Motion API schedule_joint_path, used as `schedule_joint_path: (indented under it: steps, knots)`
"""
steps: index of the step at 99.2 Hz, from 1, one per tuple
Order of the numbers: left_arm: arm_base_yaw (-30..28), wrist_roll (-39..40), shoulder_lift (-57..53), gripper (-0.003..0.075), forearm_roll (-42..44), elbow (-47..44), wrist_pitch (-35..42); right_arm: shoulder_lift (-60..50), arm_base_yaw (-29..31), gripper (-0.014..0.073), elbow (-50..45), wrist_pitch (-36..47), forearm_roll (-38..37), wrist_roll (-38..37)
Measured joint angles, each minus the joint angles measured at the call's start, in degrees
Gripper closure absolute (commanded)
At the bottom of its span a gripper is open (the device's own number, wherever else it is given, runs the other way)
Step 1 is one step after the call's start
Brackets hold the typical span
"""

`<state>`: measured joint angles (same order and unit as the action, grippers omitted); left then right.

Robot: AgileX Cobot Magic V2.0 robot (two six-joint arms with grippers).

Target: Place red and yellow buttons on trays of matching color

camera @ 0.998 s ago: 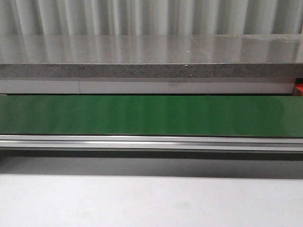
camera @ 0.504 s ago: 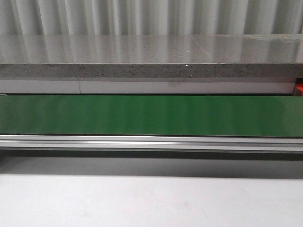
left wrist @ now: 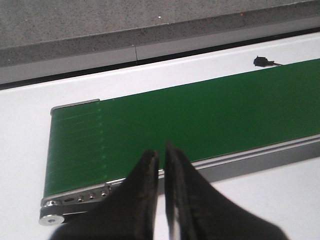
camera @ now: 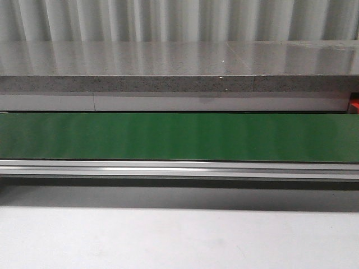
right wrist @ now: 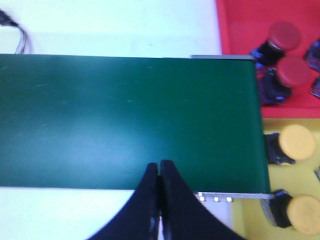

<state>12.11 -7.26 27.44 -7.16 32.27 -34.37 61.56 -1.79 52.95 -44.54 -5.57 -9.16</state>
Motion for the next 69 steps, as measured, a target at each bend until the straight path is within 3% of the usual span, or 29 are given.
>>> schedule_joint_path:
  steps: [15, 69]
  knots:
    - [0.00, 0.00, 0.00, 0.0726, 0.00, 0.00, 0.00, -0.19, -4.05, 0.0658, 0.00, 0.83, 0.11, 0.77]
    - [0.00, 0.00, 0.00, 0.0726, 0.00, 0.00, 0.00, -11.58, -4.26, 0.0661, -6.94, 3.57, -3.49, 0.93]
